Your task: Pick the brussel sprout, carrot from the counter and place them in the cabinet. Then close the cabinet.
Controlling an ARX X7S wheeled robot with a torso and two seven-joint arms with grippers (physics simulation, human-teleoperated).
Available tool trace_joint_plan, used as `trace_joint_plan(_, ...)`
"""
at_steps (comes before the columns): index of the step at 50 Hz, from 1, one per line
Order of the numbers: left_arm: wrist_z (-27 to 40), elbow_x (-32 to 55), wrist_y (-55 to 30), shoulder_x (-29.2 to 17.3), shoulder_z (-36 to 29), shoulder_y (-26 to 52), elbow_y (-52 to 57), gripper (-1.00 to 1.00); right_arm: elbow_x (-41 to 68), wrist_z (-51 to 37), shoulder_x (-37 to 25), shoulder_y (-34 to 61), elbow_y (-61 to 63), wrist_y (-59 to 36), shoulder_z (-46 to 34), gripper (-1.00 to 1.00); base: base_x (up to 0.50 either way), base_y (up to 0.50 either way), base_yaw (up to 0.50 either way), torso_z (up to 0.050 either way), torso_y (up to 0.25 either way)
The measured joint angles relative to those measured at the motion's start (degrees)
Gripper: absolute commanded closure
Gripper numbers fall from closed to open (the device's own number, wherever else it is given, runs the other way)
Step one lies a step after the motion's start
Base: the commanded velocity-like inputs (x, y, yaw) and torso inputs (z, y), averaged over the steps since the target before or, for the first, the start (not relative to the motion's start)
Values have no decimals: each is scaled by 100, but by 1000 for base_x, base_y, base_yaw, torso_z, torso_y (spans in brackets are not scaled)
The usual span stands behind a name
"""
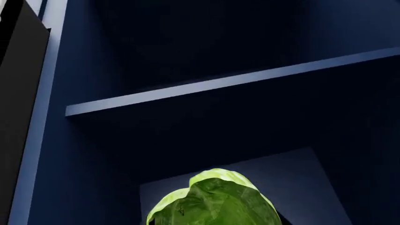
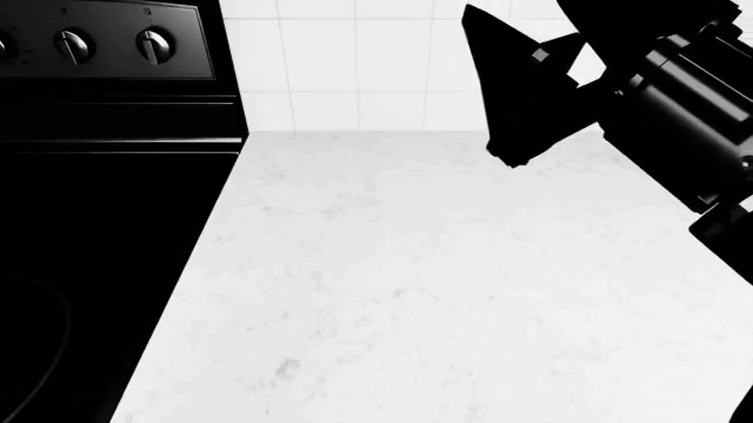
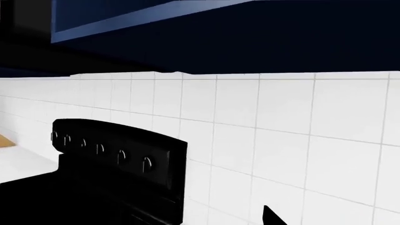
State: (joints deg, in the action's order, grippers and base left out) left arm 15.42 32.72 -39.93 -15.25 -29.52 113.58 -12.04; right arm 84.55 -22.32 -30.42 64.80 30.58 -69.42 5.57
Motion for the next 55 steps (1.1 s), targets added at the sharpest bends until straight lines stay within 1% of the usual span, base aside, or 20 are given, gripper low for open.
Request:
trace_joint_plan(6, -19, 9, 45, -24, 7, -29, 57, 100, 10, -26, -14, -14, 1, 11, -26, -100, 0, 0, 0, 0, 0)
trace_joint_plan(9, -109, -29, 151, 15, -16, 31, -143, 100, 15, -35, -16, -25, 8, 24, -33, -100, 0, 0, 0, 0, 0)
trace_joint_plan(13, -410, -237, 596, 220, -115, 349, -1103, 100, -1, -24, -18, -68, 27, 59, -29, -100, 0, 0, 0, 0, 0)
trace_joint_plan(22, -1084, -735, 1890, 820, -292, 1222, -3806, 100, -22, -11, -18, -147, 65, 125, -34, -100, 0, 0, 0, 0, 0)
trace_joint_plan(29, -1380, -1131, 2409, 1119, -283, 1607, -5061, 100, -17, -19, -18, -178, 88, 158, -52, -100, 0, 0, 0, 0, 0)
trace_joint_plan(35, -1581, -1527, 2418, 1275, -112, 1767, -5619, 100, 3, -37, -25, -186, 99, 180, -65, -100, 0, 0, 0, 2, 0)
trace_joint_plan(46, -1804, -2156, 1797, 1423, 384, 1855, -6084, 100, 26, -57, -52, -188, 96, 219, -82, -100, 0, 0, 0, 0, 0)
trace_joint_plan(47, -1823, -2194, 1750, 1431, 423, 1861, -6107, -100, 25, -56, -54, -189, 95, 223, -84, -100, 0, 0, 0, 0, 0)
trace_joint_plan(55, -1928, -2244, 1507, 1479, 556, 1920, -6214, -100, 39, -67, -70, -196, 92, 253, -97, -100, 0, 0, 0, 0, 0)
